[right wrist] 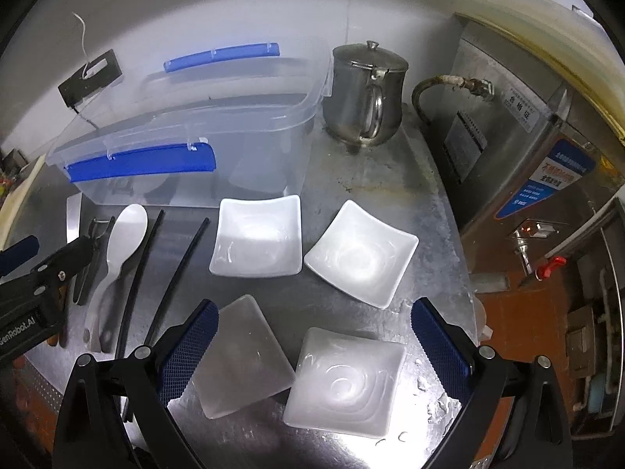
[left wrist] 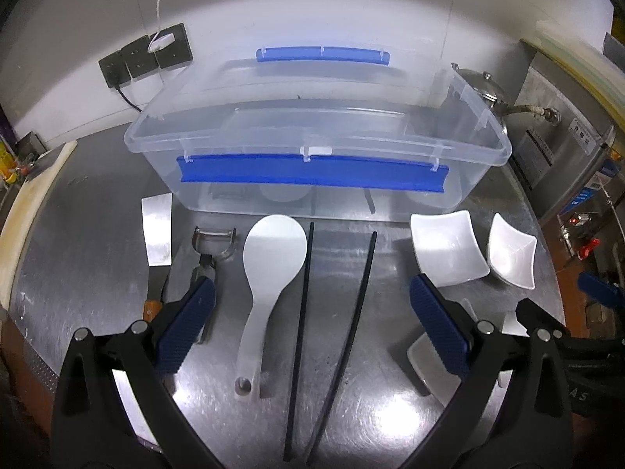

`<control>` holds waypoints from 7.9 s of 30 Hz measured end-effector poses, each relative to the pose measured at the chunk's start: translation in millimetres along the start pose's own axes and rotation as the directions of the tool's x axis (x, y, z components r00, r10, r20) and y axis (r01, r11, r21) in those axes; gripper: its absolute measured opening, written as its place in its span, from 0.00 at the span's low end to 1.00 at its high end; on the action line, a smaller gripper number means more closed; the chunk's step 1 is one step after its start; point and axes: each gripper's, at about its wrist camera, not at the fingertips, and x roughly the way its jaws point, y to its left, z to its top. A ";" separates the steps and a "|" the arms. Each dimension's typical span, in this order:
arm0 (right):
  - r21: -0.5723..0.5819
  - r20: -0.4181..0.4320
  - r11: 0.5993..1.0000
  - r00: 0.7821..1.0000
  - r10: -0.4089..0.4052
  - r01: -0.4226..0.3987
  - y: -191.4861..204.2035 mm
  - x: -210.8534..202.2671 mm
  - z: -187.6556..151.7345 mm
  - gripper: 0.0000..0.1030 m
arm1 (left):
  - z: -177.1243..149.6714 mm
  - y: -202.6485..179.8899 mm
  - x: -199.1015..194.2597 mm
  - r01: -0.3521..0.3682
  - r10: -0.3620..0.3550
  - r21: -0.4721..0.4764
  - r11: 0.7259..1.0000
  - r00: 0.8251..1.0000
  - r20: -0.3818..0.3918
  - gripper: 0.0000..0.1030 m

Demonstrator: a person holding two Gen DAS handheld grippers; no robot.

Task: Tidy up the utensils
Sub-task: 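Move both tools toward the white square dishes beside the box, then grasp a white square dish rim with the left tool while the right tool grasps another, then lift both dishes into the clear box and open both tools, then grasp a white square dish with the left tool while the right tool grasps another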

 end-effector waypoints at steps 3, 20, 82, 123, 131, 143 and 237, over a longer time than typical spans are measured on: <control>-0.006 -0.015 1.000 1.000 0.016 -0.016 -3.1 1.6 -3.1 0.95 | -4.6 -0.8 0.6 0.005 -0.005 -0.015 1.000 1.000 -0.018 0.93; -0.020 -0.016 0.999 0.999 0.038 -0.038 -22.3 -2.7 -18.8 0.95 | -19.7 -25.3 -0.2 0.005 -0.005 -0.013 1.000 0.999 -0.036 0.93; 0.077 0.130 0.996 0.991 0.032 -0.042 -78.9 -44.4 -57.6 0.95 | -52.6 -68.1 -25.5 0.146 -0.152 -0.130 0.981 0.988 -0.037 0.93; 0.147 -0.172 0.974 0.965 0.198 -0.173 -102.5 34.0 -51.9 0.91 | -66.7 -65.1 36.9 0.275 -0.310 -0.168 0.946 0.921 -0.234 0.93; 0.167 -0.242 0.963 0.938 0.249 -0.212 -100.9 51.6 -56.0 0.63 | -78.0 -65.3 63.6 0.309 -0.374 -0.245 0.919 0.880 -0.292 0.68; 0.260 -0.313 0.926 0.884 0.348 -0.273 -105.9 73.1 -58.0 0.39 | -78.5 -67.3 84.0 0.334 -0.426 -0.310 0.890 0.851 -0.307 0.40; 0.273 -0.086 0.953 0.983 0.163 -0.134 -111.5 29.9 43.8 0.51 | 38.5 -44.7 0.8 0.481 -0.489 0.287 0.829 0.871 -0.047 0.70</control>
